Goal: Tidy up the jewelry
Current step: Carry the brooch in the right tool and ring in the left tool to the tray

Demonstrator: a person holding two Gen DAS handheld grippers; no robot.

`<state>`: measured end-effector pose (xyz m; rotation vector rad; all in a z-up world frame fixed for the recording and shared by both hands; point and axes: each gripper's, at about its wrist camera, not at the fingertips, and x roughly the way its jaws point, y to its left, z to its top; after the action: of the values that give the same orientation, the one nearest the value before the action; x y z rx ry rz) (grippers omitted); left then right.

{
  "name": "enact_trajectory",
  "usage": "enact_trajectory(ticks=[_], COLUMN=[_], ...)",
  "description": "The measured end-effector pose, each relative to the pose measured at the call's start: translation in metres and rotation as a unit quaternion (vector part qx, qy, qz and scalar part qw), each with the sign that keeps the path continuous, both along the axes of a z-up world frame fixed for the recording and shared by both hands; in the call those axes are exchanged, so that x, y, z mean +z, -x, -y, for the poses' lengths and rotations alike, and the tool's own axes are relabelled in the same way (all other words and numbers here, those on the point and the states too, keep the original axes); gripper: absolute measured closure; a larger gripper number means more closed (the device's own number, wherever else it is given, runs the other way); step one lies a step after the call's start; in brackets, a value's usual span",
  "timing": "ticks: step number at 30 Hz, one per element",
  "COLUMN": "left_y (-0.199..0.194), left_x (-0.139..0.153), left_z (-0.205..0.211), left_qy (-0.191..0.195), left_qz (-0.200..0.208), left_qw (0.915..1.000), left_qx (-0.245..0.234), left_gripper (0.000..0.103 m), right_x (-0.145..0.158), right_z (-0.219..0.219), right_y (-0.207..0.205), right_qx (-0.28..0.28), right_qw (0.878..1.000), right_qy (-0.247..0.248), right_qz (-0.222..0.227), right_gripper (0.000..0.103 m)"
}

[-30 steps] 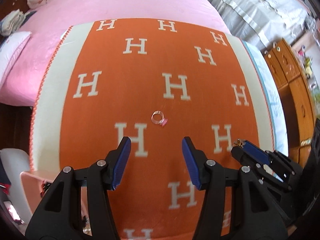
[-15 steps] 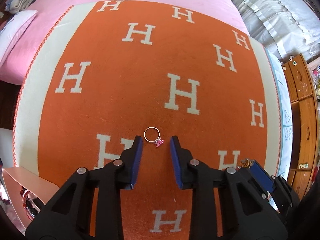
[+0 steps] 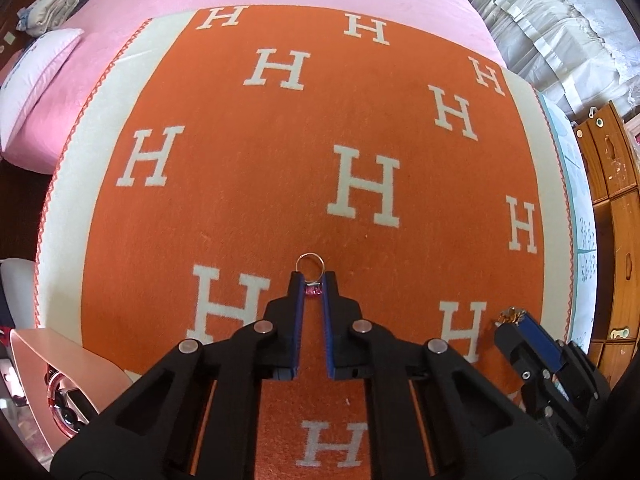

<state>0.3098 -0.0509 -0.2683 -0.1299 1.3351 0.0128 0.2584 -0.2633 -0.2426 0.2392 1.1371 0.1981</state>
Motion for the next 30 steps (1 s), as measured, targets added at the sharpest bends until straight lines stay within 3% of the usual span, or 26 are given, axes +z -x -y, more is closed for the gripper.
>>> enact_trajectory(ticks=[8,17,24,30], left_y=[0.024,0.077,0.137,0.187], left_x=[0.013,0.061,0.104,0.119], left_z=[-0.015,-0.041,-0.079,-0.12], left_qy=[0.008,0.021,0.028,0.022], left_qz=[0.007,0.019,0.03,0.025], left_qw=[0.9998,0.9993,0.9991,0.9994], left_qx=[0.017,0.023,0.009,0.007], left_gripper=[0.097,0.097,0.097,0.097], right_x=[0.012,0.041,0.079,0.103], right_z=[-0.001,-0.023,-0.069,-0.128], right_y=[0.005,0.024,0.066,0.108], right_qx=[0.015,0.041,0.075,0.112], right_qw=[1.0,0.999,0.996,0.993], right_qy=[-0.005,-0.014,-0.019,-0.029], right_qz=[0.01,0.016,0.033,0.037], right_gripper=[0.079,0.079,0.079,0.079])
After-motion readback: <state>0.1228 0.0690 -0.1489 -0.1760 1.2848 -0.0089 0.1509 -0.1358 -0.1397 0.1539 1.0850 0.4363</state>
